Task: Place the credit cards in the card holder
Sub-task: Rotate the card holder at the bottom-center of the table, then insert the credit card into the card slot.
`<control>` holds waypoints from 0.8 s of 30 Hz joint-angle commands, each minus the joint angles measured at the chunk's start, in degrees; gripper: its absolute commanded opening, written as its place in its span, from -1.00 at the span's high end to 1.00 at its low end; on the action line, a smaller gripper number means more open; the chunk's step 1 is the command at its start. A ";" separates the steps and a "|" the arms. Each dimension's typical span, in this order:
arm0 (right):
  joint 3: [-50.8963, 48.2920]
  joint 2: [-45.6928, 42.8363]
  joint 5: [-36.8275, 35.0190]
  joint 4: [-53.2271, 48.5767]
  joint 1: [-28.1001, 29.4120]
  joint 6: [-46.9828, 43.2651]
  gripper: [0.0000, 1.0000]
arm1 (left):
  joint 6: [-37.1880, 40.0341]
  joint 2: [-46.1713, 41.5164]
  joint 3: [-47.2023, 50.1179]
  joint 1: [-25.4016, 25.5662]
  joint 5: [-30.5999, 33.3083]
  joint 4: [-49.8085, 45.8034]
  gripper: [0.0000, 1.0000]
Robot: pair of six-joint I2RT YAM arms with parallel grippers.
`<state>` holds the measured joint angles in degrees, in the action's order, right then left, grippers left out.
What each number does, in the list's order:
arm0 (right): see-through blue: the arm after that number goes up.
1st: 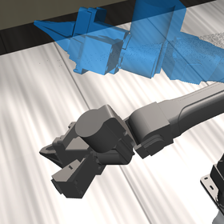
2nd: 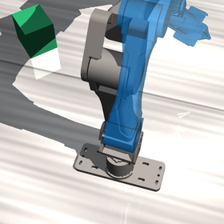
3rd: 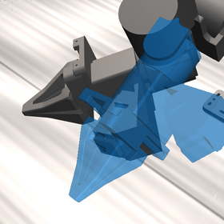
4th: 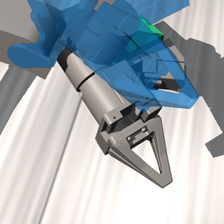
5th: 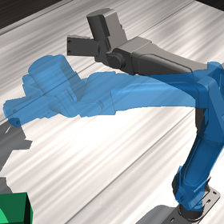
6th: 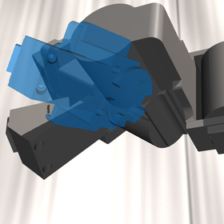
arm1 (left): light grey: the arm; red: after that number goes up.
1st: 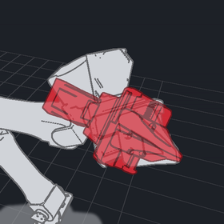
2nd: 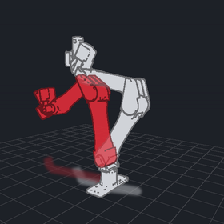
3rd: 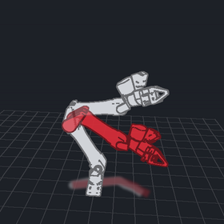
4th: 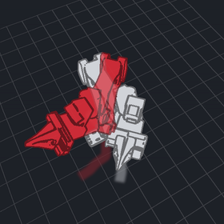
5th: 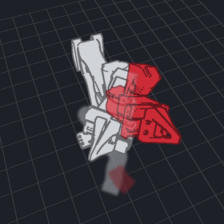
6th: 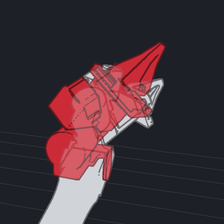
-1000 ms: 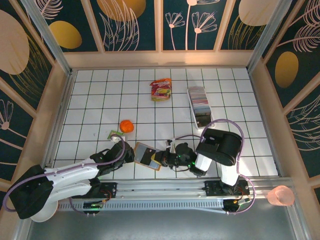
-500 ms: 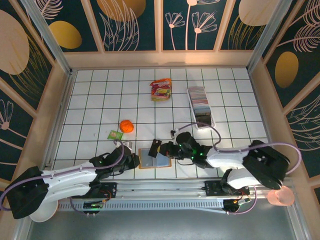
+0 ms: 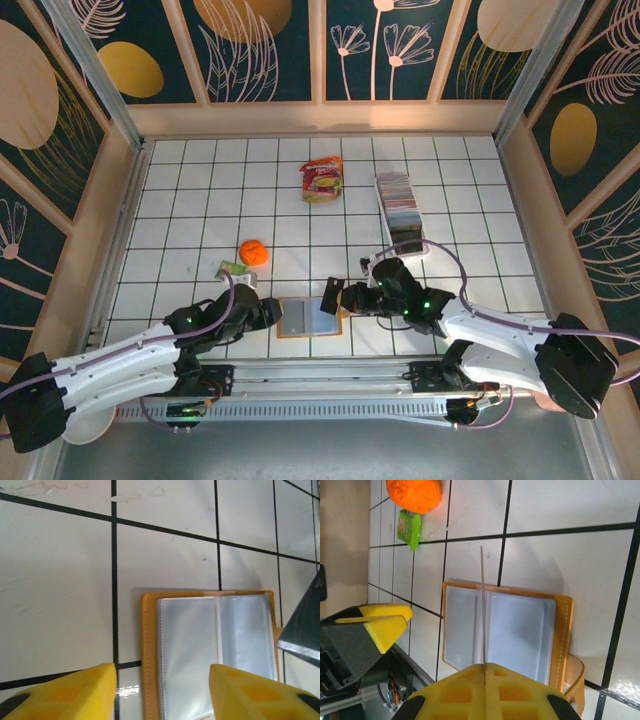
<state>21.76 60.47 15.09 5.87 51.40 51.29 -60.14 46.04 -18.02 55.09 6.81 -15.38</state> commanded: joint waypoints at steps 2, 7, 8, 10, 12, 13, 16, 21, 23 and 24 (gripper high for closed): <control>-0.49 -0.69 0.73 -0.60 0.10 -1.01 1.00 | 3.56 7.38 -5.77 0.17 -2.35 -1.83 -0.06; -1.19 -0.64 0.81 1.16 0.19 -0.12 1.00 | 5.74 18.17 -10.46 0.44 -5.45 -1.97 0.16; -1.19 -0.66 0.94 1.41 0.36 -0.06 1.00 | 6.07 19.76 -11.26 0.74 -5.58 -2.13 0.16; -1.17 -0.53 0.90 1.79 1.00 0.04 1.00 | 6.66 21.95 -12.63 1.20 -4.75 -3.16 0.12; -0.96 -0.33 1.16 2.44 1.65 0.05 1.00 | 6.87 23.34 -13.44 1.44 -3.62 -4.00 0.08; -1.02 -0.23 1.25 2.80 1.88 0.10 1.00 | 6.87 24.01 -13.38 1.55 -3.72 -3.74 0.05; -1.24 0.59 2.39 4.40 2.19 0.38 1.00 | 6.87 26.51 -13.33 1.64 -4.52 -2.97 0.04; -1.60 3.53 4.72 8.11 3.00 1.13 1.00 | 7.24 27.75 -13.02 1.77 -3.04 -2.21 0.06; -2.01 5.02 5.46 10.14 3.15 1.75 1.00 | 7.23 28.50 -12.97 1.78 -3.10 -2.04 0.09; -2.31 5.73 5.92 11.37 3.18 2.15 1.00 | 7.23 28.93 -12.87 1.76 -3.22 -1.87 0.16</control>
<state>20.71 64.86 18.96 12.53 54.11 51.99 -53.76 73.80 -30.35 56.49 3.31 -16.82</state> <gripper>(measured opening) 0.046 0.431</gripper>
